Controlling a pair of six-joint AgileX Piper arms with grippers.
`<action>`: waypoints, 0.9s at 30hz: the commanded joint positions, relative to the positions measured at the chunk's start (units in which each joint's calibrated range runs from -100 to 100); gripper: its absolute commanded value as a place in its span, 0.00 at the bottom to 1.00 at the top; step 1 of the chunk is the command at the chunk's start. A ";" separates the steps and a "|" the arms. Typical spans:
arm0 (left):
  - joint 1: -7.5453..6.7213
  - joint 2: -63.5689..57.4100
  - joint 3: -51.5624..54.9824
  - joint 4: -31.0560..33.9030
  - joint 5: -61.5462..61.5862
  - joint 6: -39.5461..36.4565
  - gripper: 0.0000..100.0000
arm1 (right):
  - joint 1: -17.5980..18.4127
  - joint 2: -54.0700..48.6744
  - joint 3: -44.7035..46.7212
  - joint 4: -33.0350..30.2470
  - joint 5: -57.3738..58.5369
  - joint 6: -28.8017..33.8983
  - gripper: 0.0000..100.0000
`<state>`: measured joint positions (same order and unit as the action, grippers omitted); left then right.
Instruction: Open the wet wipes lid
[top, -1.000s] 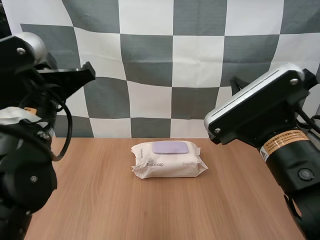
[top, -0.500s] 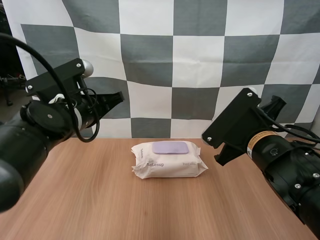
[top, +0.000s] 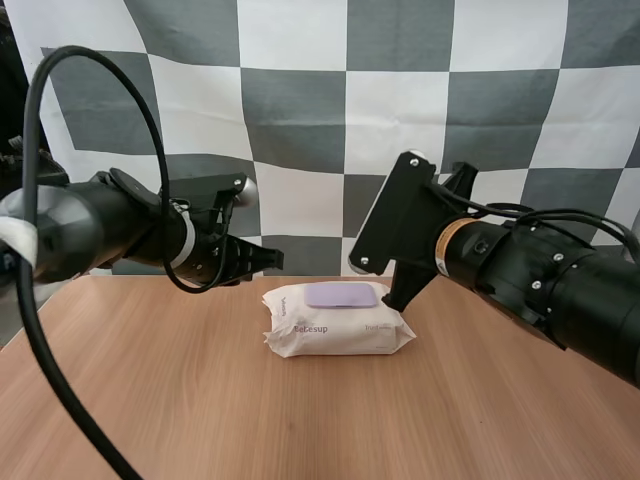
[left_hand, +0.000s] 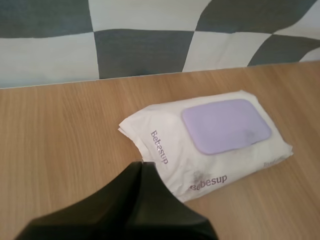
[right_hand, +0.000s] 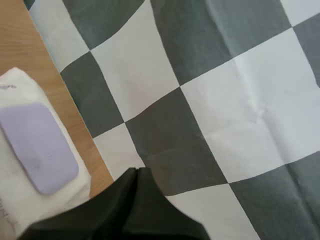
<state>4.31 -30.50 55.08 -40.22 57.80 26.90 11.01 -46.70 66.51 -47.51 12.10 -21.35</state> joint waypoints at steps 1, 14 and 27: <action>1.98 1.99 0.17 -6.56 -6.23 13.93 0.00 | 0.10 -0.06 -0.58 3.46 -0.20 0.06 0.00; 13.40 21.77 3.48 -30.22 30.74 43.80 0.01 | 0.58 8.70 -0.58 2.67 -6.82 -0.30 0.12; 13.43 31.46 3.54 -30.25 42.20 50.51 0.67 | 2.91 15.66 -0.58 2.64 -4.72 -0.30 0.61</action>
<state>17.75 0.74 58.59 -70.62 98.77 68.90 13.90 -31.91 65.93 -44.89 7.50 -21.67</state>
